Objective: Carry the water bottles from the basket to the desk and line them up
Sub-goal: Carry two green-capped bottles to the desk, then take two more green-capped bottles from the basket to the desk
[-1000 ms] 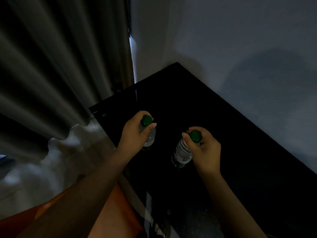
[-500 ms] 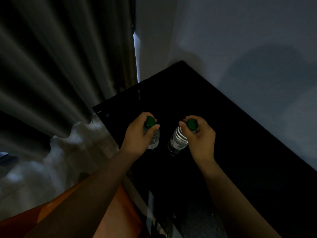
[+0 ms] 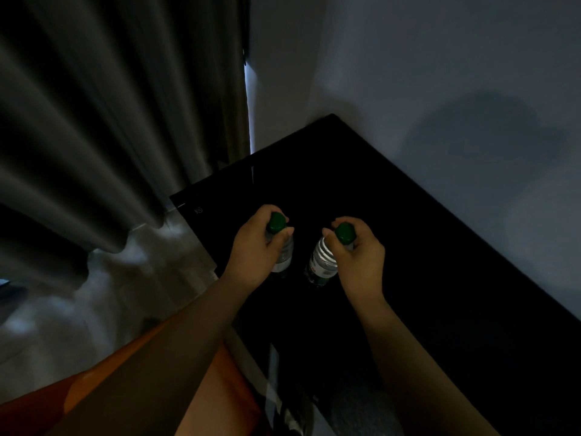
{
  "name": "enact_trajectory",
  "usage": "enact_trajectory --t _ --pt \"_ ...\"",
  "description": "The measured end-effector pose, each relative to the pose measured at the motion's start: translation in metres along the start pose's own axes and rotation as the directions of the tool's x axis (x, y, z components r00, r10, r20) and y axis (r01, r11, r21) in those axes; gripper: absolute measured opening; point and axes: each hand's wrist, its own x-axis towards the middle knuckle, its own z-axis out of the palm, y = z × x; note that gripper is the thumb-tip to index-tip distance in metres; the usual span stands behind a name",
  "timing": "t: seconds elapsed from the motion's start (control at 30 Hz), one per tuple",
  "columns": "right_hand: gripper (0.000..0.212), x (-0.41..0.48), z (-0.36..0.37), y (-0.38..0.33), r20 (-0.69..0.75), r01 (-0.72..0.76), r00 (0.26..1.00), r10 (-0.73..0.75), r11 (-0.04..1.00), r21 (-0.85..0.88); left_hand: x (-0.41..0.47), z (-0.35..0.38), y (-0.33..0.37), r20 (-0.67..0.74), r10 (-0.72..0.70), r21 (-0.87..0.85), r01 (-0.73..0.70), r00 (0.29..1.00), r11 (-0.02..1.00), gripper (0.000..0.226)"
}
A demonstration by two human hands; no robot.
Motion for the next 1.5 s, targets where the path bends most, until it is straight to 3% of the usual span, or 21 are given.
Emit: enact_trajectory --t 0.17,0.27,0.33,0.4,0.5,0.63,0.77,1.0,1.17,1.27,1.5 --pt "0.055 -0.001 -0.015 -0.004 0.131 -0.124 0.981 0.141 0.984 -0.127 0.002 -0.002 0.007 0.008 -0.036 0.03 0.036 0.999 0.999 0.02" --pt "0.069 -0.011 -0.037 -0.006 0.195 -0.164 0.954 0.229 0.939 -0.302 0.005 -0.005 0.011 0.031 -0.064 0.11 0.06 0.998 0.992 0.02" --pt "0.062 -0.025 -0.057 -0.008 0.252 -0.139 0.92 0.299 0.852 -0.504 0.009 -0.008 0.013 0.088 -0.073 0.193 0.055 0.993 0.98 0.023" --pt "0.047 -0.042 -0.073 -0.011 0.333 -0.04 0.86 0.388 0.7 -0.713 0.013 -0.012 0.019 0.159 -0.062 0.285 0.014 0.985 0.958 0.03" --pt "0.035 -0.068 -0.092 -0.018 0.357 0.039 0.792 0.494 0.543 -0.839 0.016 -0.018 0.034 0.212 0.006 0.395 -0.092 0.977 0.914 0.04" --pt "0.031 -0.097 -0.116 -0.018 0.313 -0.031 0.787 0.532 0.54 -0.841 0.003 -0.016 0.061 0.348 0.092 0.482 -0.262 0.933 0.836 0.043" --pt "0.025 -0.122 -0.141 -0.016 0.202 -0.131 0.815 0.543 0.512 -0.849 -0.031 -0.006 0.083 0.48 0.165 0.45 -0.403 0.862 0.797 0.039" --pt "0.015 -0.177 -0.193 -0.028 0.049 -0.281 0.828 0.559 0.489 -0.826 -0.105 0.044 0.123 0.742 0.078 0.435 -0.567 0.666 0.699 0.04" --pt "0.027 -0.234 -0.24 -0.043 -0.096 -0.424 0.815 0.572 0.475 -0.771 -0.154 0.09 0.154 0.844 0.054 0.365 -0.647 0.533 0.669 0.037" --pt "0.029 -0.284 -0.273 -0.047 -0.189 -0.527 0.788 0.586 0.481 -0.701 -0.194 0.124 0.178 0.889 0.057 0.31 -0.689 0.454 0.655 0.034" --pt "0.027 -0.404 -0.346 -0.051 -0.376 -0.713 0.685 0.624 0.47 -0.52 -0.309 0.198 0.227 0.981 0.042 0.122 -0.775 0.188 0.62 0.036"
